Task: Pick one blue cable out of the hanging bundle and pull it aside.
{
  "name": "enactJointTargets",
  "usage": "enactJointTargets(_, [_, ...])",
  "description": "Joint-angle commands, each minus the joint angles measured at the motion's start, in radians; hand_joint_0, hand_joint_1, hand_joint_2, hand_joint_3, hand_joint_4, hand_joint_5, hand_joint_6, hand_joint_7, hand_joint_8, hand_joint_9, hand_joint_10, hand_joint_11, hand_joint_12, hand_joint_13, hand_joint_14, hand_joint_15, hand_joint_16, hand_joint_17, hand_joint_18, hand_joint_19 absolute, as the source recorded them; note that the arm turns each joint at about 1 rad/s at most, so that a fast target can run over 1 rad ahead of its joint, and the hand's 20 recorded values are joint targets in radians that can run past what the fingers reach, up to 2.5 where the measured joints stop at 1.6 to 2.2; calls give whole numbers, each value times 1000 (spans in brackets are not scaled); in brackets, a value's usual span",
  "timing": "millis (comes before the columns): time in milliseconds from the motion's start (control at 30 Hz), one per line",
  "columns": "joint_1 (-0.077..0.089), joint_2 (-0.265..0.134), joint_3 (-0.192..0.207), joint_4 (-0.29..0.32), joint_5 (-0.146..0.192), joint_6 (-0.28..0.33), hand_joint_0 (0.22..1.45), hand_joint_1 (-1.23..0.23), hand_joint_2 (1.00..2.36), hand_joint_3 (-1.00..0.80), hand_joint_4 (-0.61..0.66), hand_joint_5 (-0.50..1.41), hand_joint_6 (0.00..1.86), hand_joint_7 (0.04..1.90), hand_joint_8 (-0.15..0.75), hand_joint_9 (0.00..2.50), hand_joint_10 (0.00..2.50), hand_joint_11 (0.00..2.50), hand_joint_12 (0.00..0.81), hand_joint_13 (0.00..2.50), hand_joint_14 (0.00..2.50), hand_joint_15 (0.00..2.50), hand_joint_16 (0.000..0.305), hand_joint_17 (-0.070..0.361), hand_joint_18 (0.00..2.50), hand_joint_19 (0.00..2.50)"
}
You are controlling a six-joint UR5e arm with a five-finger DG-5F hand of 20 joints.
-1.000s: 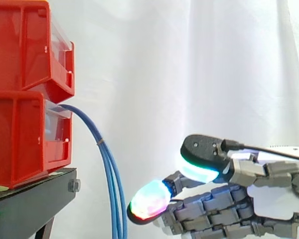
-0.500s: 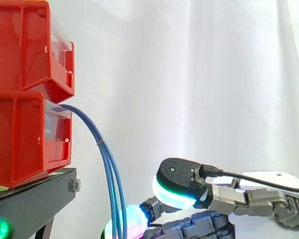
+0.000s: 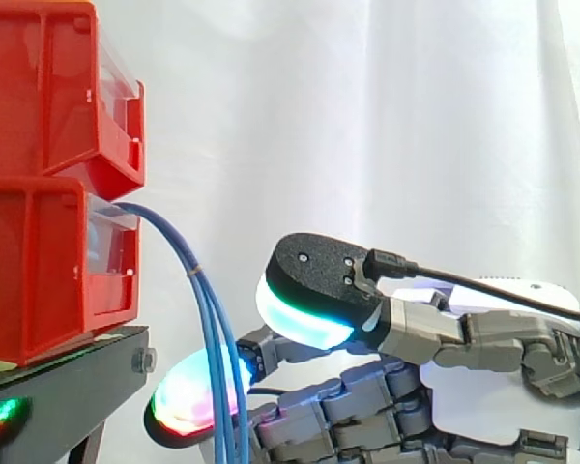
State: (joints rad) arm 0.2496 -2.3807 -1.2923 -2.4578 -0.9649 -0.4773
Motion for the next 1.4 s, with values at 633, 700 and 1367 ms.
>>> enactJointTargets(633, [2,2,54,-72,-9,77,537,-586,1002,-467,153,-74,501,1229,224,718,7,211,322,432,6,159,44,99,381,322])
enactJointTargets(700, [-1,3,68,-98,-20,91,537,-587,1002,-466,160,-74,501,1234,223,719,8,212,322,431,7,166,44,98,381,321])
enactJointTargets(1367, [-6,3,199,-357,-23,302,563,-632,1009,-388,77,-92,606,1156,224,729,8,238,321,446,7,172,43,96,391,333])
